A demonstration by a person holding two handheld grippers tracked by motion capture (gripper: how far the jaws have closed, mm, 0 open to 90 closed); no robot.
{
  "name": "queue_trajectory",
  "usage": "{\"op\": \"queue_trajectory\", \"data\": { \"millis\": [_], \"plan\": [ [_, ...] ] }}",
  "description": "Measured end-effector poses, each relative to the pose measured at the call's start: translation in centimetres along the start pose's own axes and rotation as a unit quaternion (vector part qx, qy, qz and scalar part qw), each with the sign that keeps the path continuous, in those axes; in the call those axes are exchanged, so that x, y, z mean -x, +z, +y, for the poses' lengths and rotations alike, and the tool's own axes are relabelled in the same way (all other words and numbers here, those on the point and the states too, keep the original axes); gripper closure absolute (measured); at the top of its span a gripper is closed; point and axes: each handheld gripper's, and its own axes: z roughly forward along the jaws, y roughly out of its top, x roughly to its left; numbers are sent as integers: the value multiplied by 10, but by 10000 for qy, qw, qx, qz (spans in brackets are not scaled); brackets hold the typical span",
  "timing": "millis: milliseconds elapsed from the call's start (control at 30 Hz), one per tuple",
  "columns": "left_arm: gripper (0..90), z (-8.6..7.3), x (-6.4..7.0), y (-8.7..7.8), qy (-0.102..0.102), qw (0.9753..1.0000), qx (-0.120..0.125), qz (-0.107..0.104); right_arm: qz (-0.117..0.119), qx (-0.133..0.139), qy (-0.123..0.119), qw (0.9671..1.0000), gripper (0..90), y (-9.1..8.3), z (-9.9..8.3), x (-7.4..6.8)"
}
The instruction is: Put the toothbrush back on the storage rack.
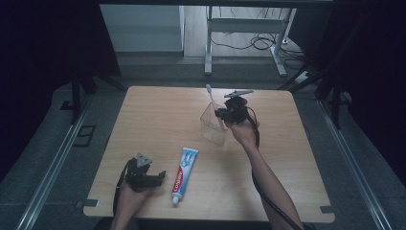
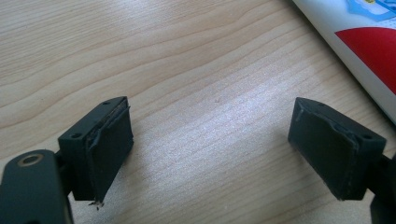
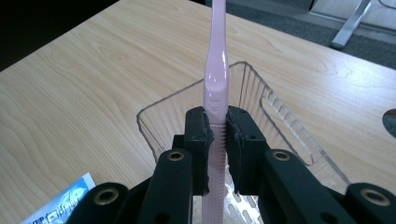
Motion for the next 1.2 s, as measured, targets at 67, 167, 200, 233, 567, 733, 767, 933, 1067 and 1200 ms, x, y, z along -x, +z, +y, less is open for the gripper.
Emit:
{"op": "queue_trajectory", "data": {
  "millis": [67,167,200,233,567,733,767,933,1067,1200],
  "plan": [
    [137,0,0,0,0,10000,-5,-4,2,-34,1,10000,781,2,-2,1],
    [137,0,0,0,2,10000,-3,1,-9,-124,2,9999,780,4,-4,1],
    [137,0,0,0,-1,10000,-1,2,-7,-158,7,9999,780,5,-5,1],
    [137,0,0,0,1,10000,-2,2,-5,-184,17,9998,780,6,-6,1],
    [137,0,0,0,-1,10000,-1,0,42,-326,35,9995,779,11,-9,2],
    [137,0,0,0,2,10000,-2,0,54,-377,62,9993,776,12,-9,2],
    [137,0,0,0,3,10000,-2,3,57,-392,70,9992,776,12,-9,2],
    [137,0,0,0,1,10000,-1,4,84,-422,80,9990,770,12,-9,3],
    [137,0,0,0,7,10000,-5,5,86,-435,59,9990,741,11,-9,4],
    [137,0,0,0,6,10000,-1,2,66,-410,56,9991,734,8,-9,4]
  ]
}}
